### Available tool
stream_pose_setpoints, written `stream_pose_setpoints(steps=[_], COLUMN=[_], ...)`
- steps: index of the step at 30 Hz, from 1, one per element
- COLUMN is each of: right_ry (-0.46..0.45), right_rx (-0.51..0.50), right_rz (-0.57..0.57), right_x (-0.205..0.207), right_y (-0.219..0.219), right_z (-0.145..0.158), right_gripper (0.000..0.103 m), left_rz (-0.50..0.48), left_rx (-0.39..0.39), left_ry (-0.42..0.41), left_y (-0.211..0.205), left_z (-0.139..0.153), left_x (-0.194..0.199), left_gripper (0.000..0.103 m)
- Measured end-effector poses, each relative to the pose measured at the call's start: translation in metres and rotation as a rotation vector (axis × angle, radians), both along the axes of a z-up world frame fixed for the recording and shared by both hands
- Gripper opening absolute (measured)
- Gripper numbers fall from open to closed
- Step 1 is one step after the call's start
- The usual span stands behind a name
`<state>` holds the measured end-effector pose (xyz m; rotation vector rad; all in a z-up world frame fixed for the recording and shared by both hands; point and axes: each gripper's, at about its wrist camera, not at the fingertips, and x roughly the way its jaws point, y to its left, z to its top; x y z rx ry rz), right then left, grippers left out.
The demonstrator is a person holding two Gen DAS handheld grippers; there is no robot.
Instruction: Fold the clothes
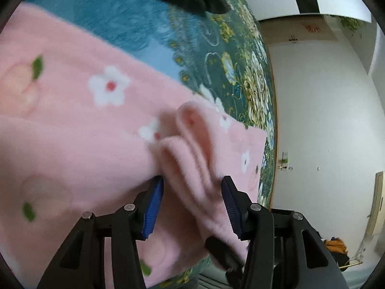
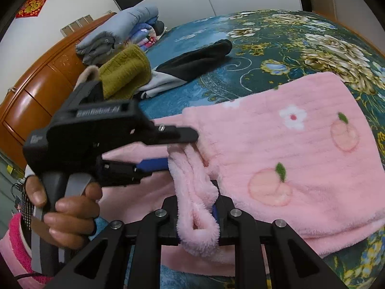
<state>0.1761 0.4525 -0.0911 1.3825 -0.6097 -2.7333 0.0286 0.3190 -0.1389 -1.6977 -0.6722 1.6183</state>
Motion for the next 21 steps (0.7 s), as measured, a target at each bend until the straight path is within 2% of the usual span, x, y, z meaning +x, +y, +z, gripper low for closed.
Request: stream_pose_setpoints(steps=[2,4,8,10,12,14,16,17,21], right_ry=[-0.002,-0.004,0.012,0.005,-0.032,-0.066,-0.065,-0.064,-0.012], right_rx=[0.009,0.024,0.047,0.053,0.06,0.045,0.002,-0.02,-0.047], right_rz=[0.0,-0.002,0.007,0.011,0.013,0.026,0.052,0.065,0.03], right_x=[0.0,-0.001,-0.006,-0.012,-0.019,-0.023,-0.02,-0.019,-0.007], right_y=[-0.002,-0.005,-0.013,-0.017,-0.023,-0.025,-0.025,-0.024,-0.005], right_z=[0.001,0.003,0.009,0.007,-0.004,-0.014,-0.017,-0.019,-0.006], right_gripper=[0.021,0.021,0.021,0.022,0.023,0.03,0.052,0.056,0.057], left_rz=[-0.021,-0.055,-0.136,-0.159,-0.162,-0.146,-0.117,-0.102,-0.071], left_rx=[-0.022,-0.038,-0.072,-0.115,-0.145,-0.17,-0.149,-0.132,-0.097], left_ry=[0.061,0.132,0.319,0.354,0.321,0.258,0.212,0.193,0.174], left_y=[0.008,0.012,0.015,0.016,0.013,0.008,0.0,-0.004,-0.022], left_z=[0.011,0.025,0.053,0.05,0.034,0.013,0.001,-0.003,0.003], left_x=[-0.002,-0.004,-0.002,-0.006,-0.012,-0.019,-0.021,-0.022,-0.021], left_gripper=[0.024,0.016,0.014,0.014,0.014,0.014,0.018,0.018,0.02])
